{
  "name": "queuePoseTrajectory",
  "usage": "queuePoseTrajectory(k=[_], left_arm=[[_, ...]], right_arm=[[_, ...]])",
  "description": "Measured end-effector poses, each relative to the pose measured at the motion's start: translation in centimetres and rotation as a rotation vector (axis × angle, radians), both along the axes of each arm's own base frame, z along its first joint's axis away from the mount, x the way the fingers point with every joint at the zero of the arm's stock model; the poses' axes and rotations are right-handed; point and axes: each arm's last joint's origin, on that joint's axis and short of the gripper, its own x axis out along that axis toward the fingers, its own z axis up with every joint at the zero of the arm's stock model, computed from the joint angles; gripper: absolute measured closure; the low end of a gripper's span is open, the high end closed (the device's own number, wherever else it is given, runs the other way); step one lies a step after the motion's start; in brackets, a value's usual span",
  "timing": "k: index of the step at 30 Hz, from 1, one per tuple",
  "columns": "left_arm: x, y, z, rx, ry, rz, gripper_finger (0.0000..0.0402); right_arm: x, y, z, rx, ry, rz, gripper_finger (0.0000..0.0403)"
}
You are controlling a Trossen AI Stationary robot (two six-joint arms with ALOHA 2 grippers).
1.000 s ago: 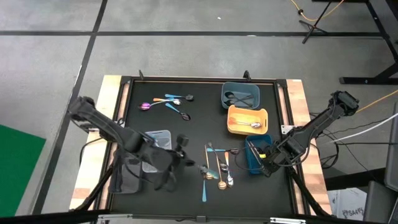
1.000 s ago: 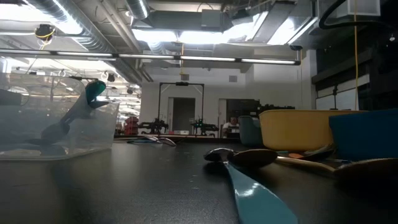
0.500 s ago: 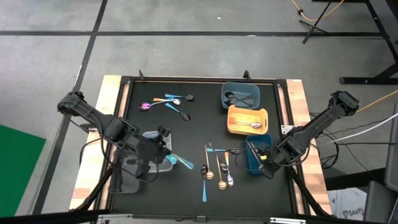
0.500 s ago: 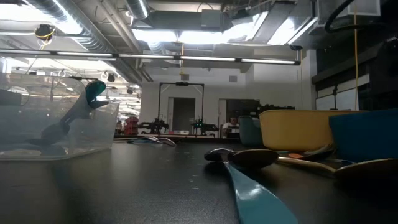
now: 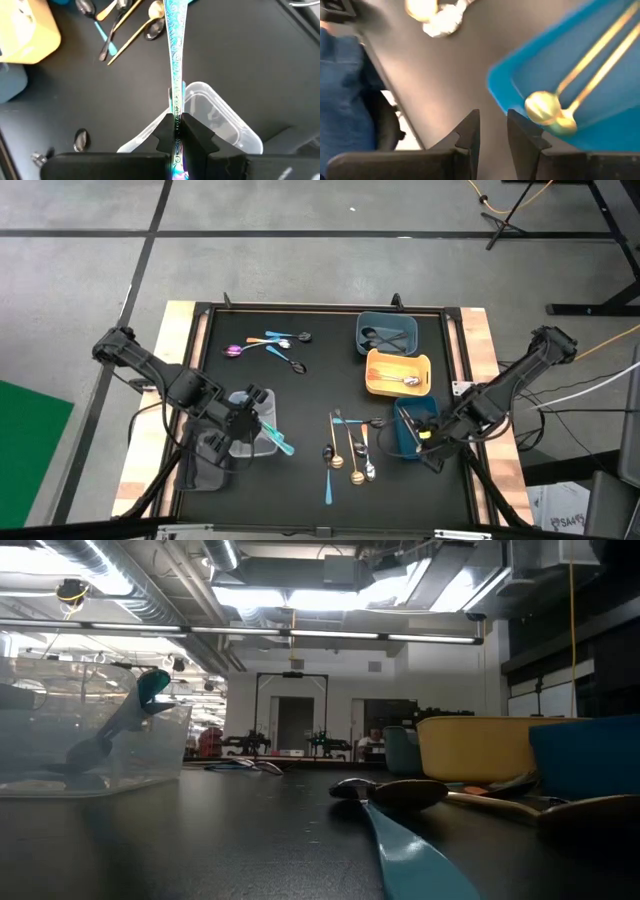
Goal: Sort silverware by color (type)
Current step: Put the purple spoon into the transparent bin
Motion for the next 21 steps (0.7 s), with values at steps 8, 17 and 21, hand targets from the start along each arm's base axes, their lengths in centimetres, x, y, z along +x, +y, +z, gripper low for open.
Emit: queuePoseTrajectory(k=[8,17,21], left_arm=[[0.0,0.2,-2.9,0.040,0.073,-0.001,0.0386],[-0.2,1.1,-7.4,0.048,0.181,0.015,0.0386],[-0.4,1.6,-9.0,0.033,0.234,-0.004,0.0386]], right_arm=[[0.9,0.3,3.3,-0.051,-0.203,0.031,0.0317],[1.6,0.5,4.2,-0.125,-0.356,0.067,0.0317],[1.6,0.4,4.2,-0.133,-0.363,0.065,0.0317]])
